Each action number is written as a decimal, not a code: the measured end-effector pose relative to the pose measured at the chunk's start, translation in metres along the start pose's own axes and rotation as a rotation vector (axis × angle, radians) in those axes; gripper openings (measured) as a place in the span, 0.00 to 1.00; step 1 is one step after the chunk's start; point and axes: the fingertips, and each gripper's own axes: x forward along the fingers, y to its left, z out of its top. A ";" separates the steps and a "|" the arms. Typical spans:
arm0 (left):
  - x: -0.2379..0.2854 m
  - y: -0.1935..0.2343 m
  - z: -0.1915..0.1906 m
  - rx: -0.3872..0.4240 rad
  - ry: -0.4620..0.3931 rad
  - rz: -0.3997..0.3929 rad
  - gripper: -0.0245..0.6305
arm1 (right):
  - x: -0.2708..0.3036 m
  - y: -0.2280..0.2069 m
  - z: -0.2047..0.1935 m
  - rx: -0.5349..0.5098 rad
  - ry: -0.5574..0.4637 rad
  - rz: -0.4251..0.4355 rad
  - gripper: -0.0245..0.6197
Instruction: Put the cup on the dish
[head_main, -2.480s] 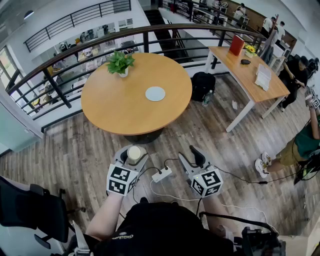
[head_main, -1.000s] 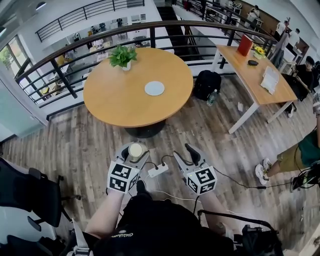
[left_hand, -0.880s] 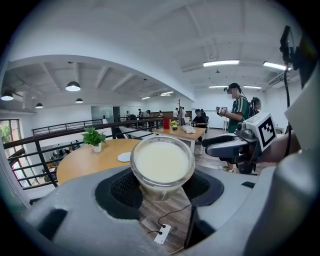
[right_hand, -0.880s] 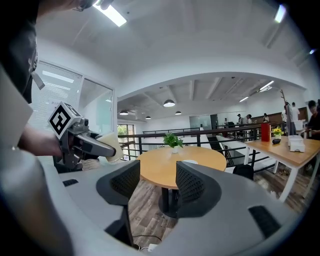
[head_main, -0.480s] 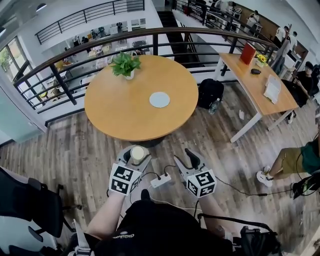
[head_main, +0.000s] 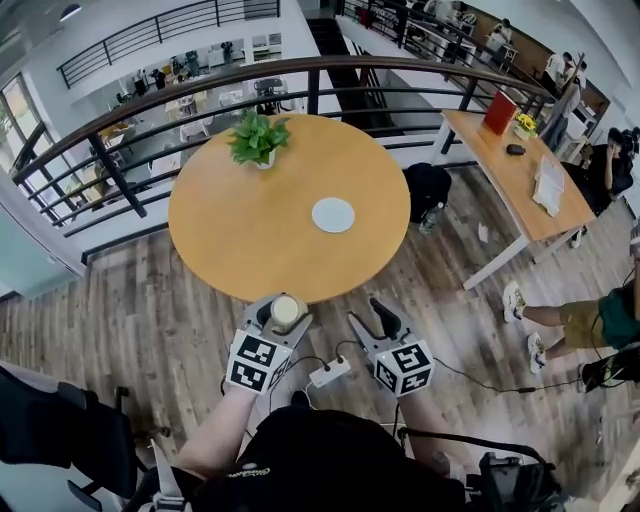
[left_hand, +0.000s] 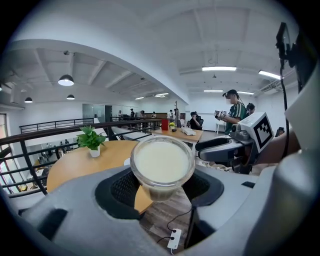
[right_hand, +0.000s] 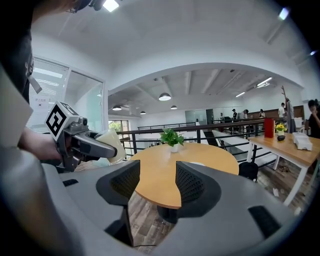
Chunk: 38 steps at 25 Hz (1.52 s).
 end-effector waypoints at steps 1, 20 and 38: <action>0.001 0.008 -0.003 -0.002 0.004 -0.008 0.43 | 0.008 0.003 0.000 0.003 0.007 -0.001 0.38; 0.025 0.070 -0.009 -0.024 0.012 -0.047 0.43 | 0.067 0.001 -0.003 0.023 0.054 -0.031 0.38; 0.153 0.070 0.053 -0.026 0.037 0.027 0.43 | 0.116 -0.125 0.023 0.035 0.047 0.099 0.38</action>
